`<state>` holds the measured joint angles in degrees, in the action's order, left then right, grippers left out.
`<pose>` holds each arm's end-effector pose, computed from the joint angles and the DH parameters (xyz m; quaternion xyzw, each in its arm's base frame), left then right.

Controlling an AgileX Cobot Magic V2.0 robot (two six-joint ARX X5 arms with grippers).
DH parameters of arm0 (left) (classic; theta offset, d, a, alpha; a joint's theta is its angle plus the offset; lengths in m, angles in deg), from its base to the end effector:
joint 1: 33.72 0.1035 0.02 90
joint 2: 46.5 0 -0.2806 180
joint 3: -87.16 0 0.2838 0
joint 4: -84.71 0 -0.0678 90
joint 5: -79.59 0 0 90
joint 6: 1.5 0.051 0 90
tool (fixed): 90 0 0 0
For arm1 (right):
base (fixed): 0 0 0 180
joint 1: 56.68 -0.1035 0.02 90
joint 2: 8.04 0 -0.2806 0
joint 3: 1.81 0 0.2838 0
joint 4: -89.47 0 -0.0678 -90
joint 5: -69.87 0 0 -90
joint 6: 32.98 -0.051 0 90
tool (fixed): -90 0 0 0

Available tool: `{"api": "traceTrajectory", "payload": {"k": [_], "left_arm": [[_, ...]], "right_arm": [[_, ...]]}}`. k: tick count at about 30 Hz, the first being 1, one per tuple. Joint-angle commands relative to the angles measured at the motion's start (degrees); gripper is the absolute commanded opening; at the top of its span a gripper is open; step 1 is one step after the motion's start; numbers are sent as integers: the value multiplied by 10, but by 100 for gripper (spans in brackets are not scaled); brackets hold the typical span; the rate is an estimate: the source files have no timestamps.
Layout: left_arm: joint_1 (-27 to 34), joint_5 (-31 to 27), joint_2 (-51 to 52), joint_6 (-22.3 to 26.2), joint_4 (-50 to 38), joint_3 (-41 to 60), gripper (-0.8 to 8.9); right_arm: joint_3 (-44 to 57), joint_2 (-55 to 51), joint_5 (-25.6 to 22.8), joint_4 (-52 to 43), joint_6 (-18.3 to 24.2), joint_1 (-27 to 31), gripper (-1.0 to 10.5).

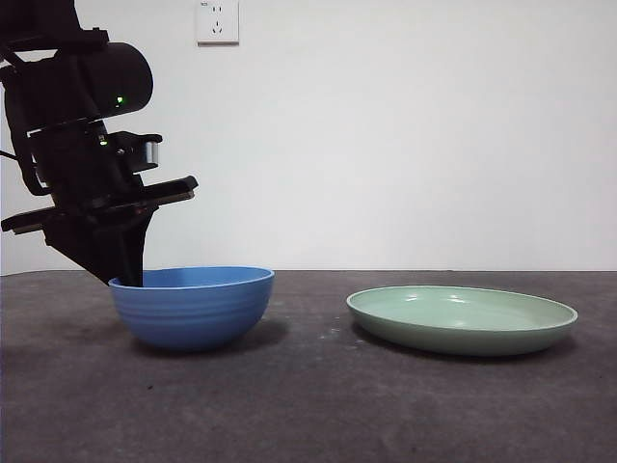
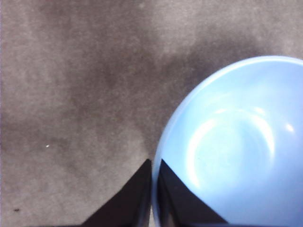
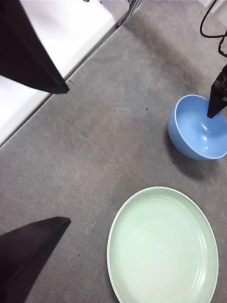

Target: Pick up the blue bowl, put it on the green plate, put it on desk

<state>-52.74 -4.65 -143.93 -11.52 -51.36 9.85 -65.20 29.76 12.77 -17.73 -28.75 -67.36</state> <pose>0.3525 -0.1269 0.1775 -0.0113 0.5406 -0.1352 0.8303 0.1220 0.0512 0.3169 0.0457 0.3801 0.3544 0.8531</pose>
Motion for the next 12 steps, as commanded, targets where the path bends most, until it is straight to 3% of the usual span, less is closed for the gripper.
{"api": "traceTrajectory", "payload": {"k": [1,12], "left_arm": [[-5,8,1,-12,-4,-14,10],[-63,20,37,-27,29,-90,11]], "right_arm": [[-10,3,1,-5,-3,-2,417],[-10,3,-21,-5,-9,-2,417]]}}
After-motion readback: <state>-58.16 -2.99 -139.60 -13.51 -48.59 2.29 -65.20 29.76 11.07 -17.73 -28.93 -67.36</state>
